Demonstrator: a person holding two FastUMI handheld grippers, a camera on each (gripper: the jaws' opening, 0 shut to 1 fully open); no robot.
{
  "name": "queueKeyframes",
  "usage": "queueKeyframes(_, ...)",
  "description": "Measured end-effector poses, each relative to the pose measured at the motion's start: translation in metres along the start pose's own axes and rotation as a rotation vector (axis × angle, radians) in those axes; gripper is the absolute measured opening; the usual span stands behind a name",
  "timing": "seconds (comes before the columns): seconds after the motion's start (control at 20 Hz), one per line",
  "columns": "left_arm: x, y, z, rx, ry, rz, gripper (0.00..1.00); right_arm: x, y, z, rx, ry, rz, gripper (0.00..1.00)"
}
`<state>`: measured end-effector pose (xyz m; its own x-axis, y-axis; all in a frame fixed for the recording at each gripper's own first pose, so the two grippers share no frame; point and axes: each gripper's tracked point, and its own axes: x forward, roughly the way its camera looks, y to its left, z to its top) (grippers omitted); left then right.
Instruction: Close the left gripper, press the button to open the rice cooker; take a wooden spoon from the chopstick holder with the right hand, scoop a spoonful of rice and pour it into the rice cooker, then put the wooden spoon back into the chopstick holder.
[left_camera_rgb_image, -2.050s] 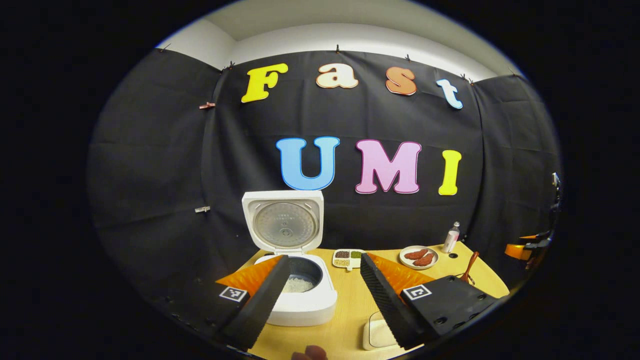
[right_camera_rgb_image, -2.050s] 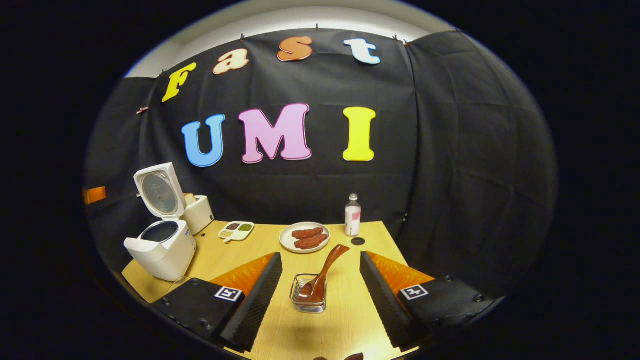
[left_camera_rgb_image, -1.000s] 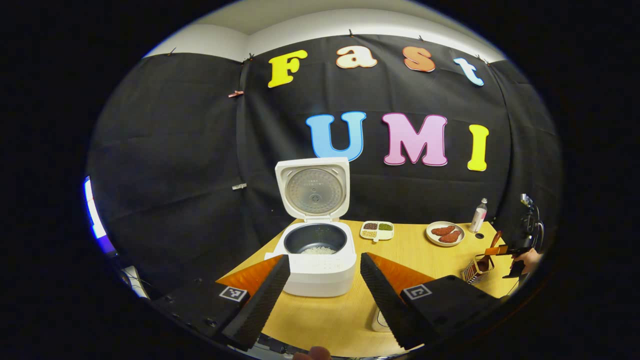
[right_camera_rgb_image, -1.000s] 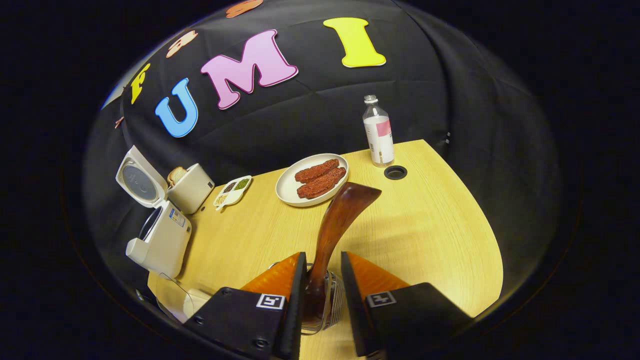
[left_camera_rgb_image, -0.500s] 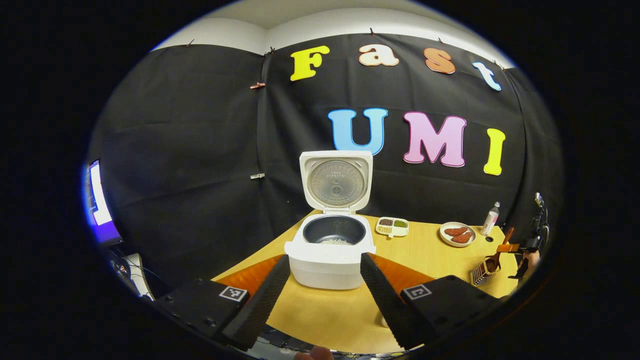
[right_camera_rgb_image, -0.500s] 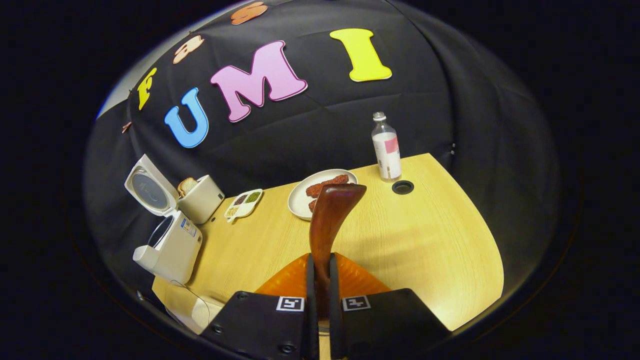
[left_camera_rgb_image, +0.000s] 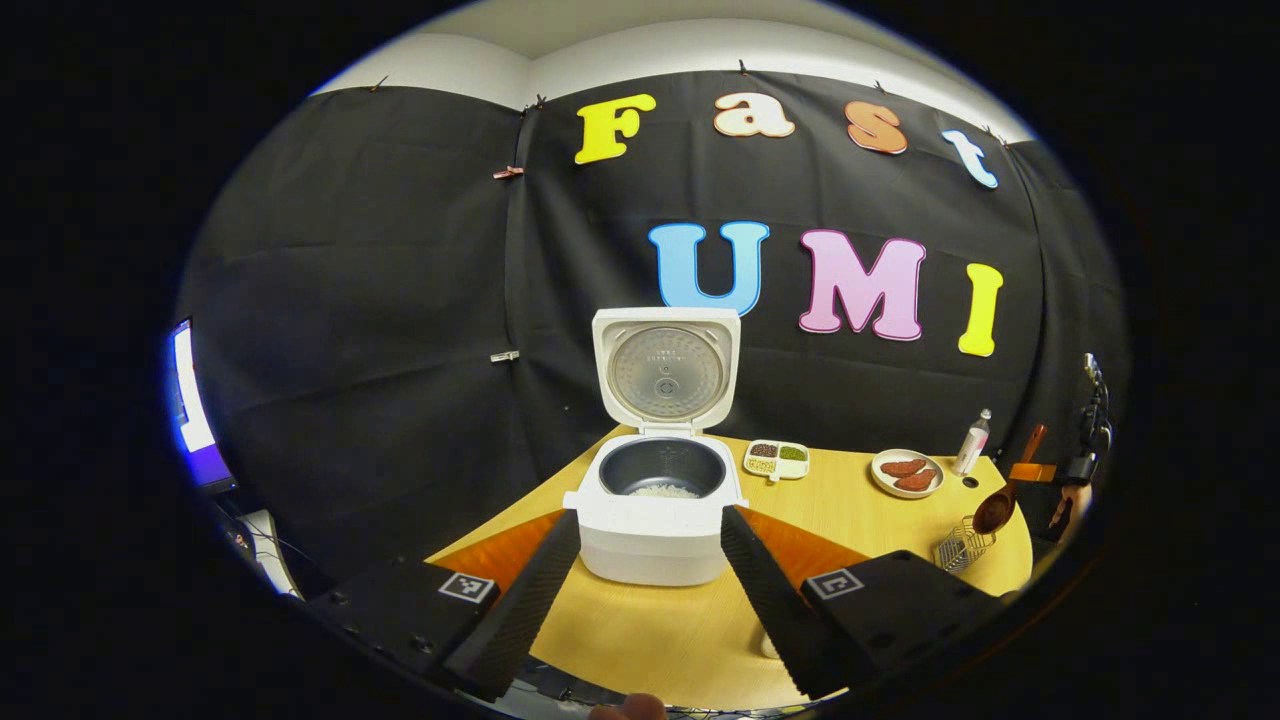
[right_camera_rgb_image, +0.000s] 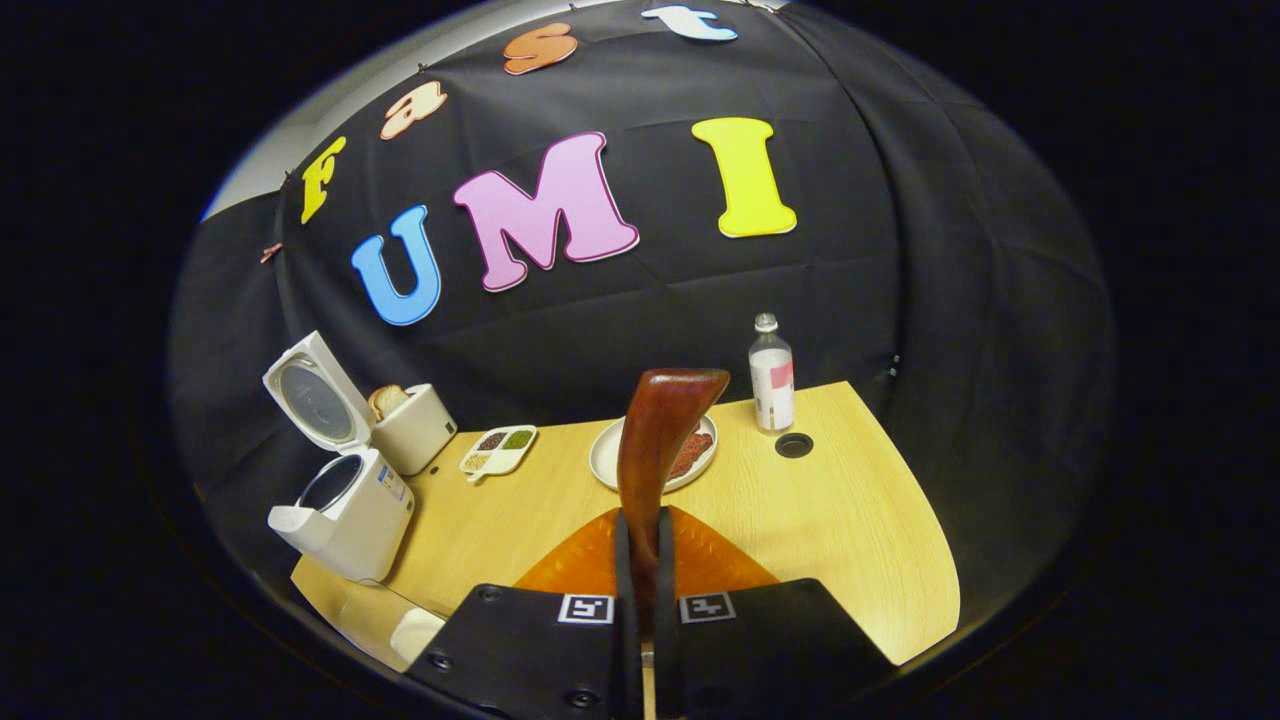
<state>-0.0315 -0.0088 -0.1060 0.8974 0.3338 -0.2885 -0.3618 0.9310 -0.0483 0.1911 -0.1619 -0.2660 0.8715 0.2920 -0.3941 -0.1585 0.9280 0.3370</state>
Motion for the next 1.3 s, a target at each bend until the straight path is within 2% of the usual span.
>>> queueKeyframes(0.15, 0.003, 0.01, 0.007, 0.01, -0.016, -0.016, 0.97, -0.023, 0.034, 0.021, 0.004, -0.046, 0.031, 0.09)
queueKeyframes(0.4, 0.016, 0.027, 0.014, 0.056, -0.04, -0.064, 0.97, -0.065, 0.122, 0.03, -0.014, -0.08, 0.102, 0.09)
queueKeyframes(0.55, 0.024, 0.032, 0.015, 0.085, -0.049, -0.127, 0.97, -0.083, 0.176, 0.018, -0.095, -0.079, 0.132, 0.09)
queueKeyframes(0.75, 0.037, 0.044, 0.013, 0.061, -0.047, -0.202, 0.97, -0.091, 0.227, -0.025, -0.203, -0.037, 0.122, 0.09)
queueKeyframes(0.9, 0.048, 0.055, 0.011, 0.054, -0.047, -0.249, 0.97, -0.081, 0.24, -0.071, -0.299, 0.018, 0.075, 0.09)
queueKeyframes(1.05, 0.058, 0.067, 0.009, 0.063, -0.04, -0.287, 0.97, -0.067, 0.235, -0.118, -0.37, 0.091, -0.002, 0.1)
queueKeyframes(1.3, 0.068, 0.083, 0.003, 0.077, -0.027, -0.318, 0.97, -0.043, 0.23, -0.175, -0.463, 0.185, -0.077, 0.09)
